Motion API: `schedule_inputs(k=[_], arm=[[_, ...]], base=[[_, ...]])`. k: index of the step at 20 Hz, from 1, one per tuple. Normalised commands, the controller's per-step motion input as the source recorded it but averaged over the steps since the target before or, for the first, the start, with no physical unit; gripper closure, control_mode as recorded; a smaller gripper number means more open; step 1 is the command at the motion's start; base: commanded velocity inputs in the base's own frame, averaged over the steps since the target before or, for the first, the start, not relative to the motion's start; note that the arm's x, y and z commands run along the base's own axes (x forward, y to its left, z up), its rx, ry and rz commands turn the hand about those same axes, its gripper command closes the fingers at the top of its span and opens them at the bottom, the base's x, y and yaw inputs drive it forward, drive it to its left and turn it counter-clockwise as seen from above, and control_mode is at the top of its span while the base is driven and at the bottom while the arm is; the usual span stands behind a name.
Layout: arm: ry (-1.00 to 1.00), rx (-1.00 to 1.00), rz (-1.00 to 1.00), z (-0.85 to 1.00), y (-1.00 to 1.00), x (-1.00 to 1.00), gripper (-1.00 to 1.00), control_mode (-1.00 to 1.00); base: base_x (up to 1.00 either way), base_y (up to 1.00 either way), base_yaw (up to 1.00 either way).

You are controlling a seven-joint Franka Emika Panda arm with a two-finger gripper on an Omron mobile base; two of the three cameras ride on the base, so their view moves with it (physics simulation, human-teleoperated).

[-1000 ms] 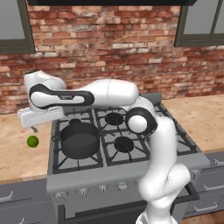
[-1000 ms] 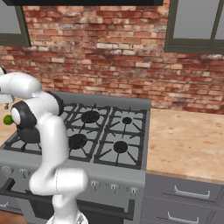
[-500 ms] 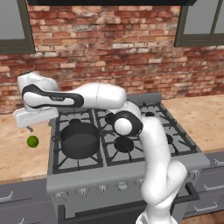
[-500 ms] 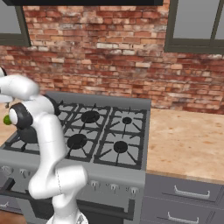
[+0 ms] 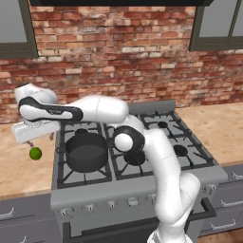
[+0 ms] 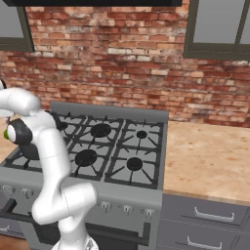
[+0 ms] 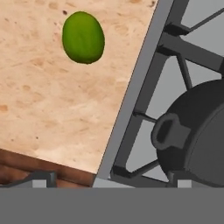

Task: Turn on the burner for the pot on the stove. Wait thirty seconds for the pot to heat up. Then add the lime to the pot.

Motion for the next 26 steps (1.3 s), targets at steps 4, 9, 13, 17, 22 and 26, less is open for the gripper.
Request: schedule_inputs(k=[4, 9, 13, 17, 22, 26], arm=[[0.04, 0.00, 0.00, -0.28, 0.00, 0.02, -1.00, -1.00], [0.05, 0.00, 0.00, -0.33, 0.00, 0.01, -1.00, -1.00], [0.00, 0.00, -0.05, -0.26, 0.00, 0.02, -1.00, -1.00], [0.00, 0.00, -0.16, -0.11, 0.00, 0.09, -1.00, -1.00], [-0.03, 0.00, -0.18, -0.01, 0.00, 0.03, -1.00, -1.00], [-0.02, 0.00, -0.15, 0.00, 0.00, 0.09, -1.00, -1.00]], base=[[0.00, 0.00, 0.00], [0.00, 0.00, 0.00], [0.00, 0.00, 0.00], [0.00, 0.00, 0.00], [0.00, 0.00, 0.00], [0.00, 0.00, 0.00]])
